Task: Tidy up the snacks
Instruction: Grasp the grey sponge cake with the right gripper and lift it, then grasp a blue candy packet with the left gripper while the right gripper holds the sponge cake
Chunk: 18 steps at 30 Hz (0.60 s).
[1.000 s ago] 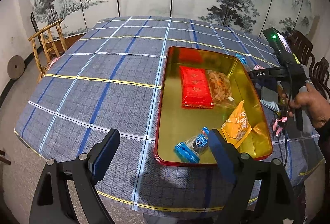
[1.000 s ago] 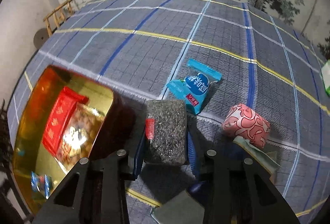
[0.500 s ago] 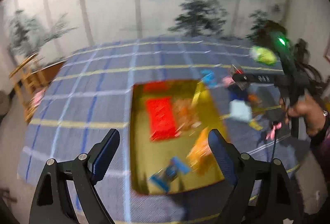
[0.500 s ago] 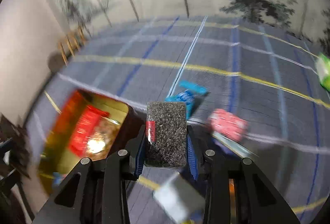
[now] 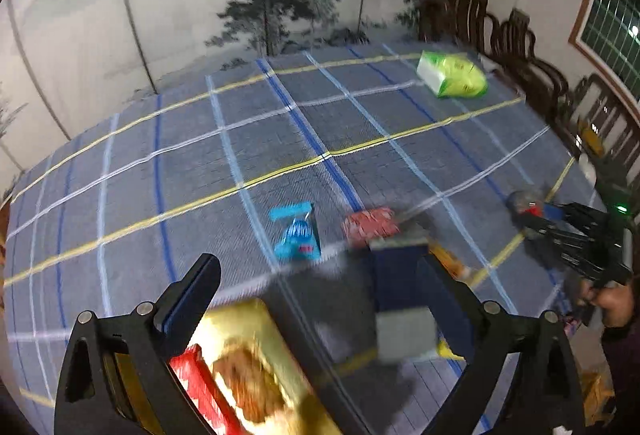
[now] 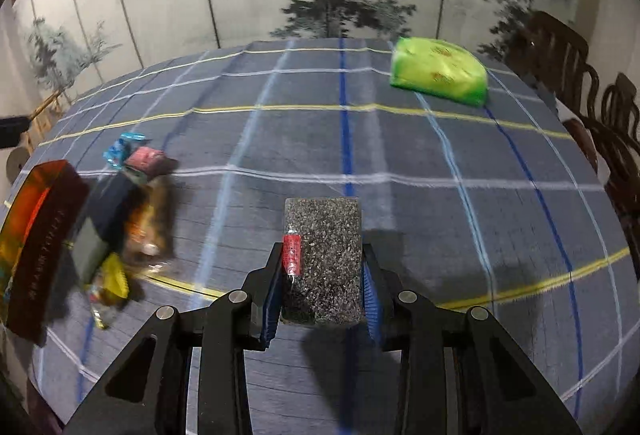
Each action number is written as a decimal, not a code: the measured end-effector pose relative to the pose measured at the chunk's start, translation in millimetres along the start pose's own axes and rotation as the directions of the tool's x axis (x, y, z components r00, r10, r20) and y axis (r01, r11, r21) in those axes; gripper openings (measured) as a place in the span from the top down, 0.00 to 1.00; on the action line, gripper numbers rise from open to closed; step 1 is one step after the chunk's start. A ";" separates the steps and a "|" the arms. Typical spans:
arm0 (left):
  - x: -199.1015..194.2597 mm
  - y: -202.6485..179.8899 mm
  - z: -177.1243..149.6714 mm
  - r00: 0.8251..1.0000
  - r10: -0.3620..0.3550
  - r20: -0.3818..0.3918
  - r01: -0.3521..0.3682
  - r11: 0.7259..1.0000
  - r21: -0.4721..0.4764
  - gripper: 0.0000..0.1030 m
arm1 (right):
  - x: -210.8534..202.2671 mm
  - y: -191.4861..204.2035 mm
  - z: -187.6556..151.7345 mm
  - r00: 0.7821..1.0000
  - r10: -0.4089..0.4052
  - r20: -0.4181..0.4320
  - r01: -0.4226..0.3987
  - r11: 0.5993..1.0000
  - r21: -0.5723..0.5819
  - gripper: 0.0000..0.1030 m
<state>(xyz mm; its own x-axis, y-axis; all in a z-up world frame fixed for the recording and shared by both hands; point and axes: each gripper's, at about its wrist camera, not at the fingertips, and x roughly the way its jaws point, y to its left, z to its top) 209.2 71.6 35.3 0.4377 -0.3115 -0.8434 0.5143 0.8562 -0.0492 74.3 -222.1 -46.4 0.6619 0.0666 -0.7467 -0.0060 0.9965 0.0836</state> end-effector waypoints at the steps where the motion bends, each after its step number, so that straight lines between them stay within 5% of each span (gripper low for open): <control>1: 11.6 4.1 4.0 1.000 0.013 -0.023 -0.013 1.000 -0.006 0.08 | 2.6 -3.6 -0.4 1.000 0.005 0.002 -0.005 1.000 0.007 0.65; 7: 71.9 18.7 18.8 0.985 0.010 -0.170 -0.023 0.997 -0.075 0.27 | 16.1 -13.8 -6.0 0.999 0.052 0.006 -0.052 0.998 0.030 0.65; 11: 94.7 16.8 18.6 0.973 0.025 -0.230 -0.039 0.998 -0.057 0.29 | 23.7 -12.9 -12.2 0.997 0.081 0.003 -0.082 0.996 0.027 0.65; 12: 99.5 15.6 17.5 0.970 0.028 -0.242 -0.043 0.998 -0.055 0.33 | 23.4 -12.3 -14.3 0.997 0.083 0.008 -0.083 0.996 0.027 0.65; 13: 104.1 15.0 15.0 0.967 0.026 -0.255 -0.040 0.998 -0.051 0.48 | 23.7 -12.3 -14.8 0.996 0.084 0.010 -0.085 0.996 0.027 0.65; 14: 106.6 15.1 14.8 0.964 0.019 -0.265 -0.033 0.998 -0.049 0.73 | 23.8 -12.6 -15.7 0.996 0.088 0.011 -0.088 0.996 0.029 0.65; 18: 110.5 10.4 7.8 0.966 0.049 -0.253 -0.065 0.996 -0.055 0.75 | 25.4 -14.4 -17.4 0.995 0.096 0.016 -0.097 0.994 0.042 0.65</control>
<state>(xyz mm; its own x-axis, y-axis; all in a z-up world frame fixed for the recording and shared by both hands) 268.7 42.9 -54.2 0.2613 -0.1543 -0.9529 0.4437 0.8959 -0.0234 78.2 -233.9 -78.0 0.6700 0.1612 -0.7246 -0.0384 0.9823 0.1831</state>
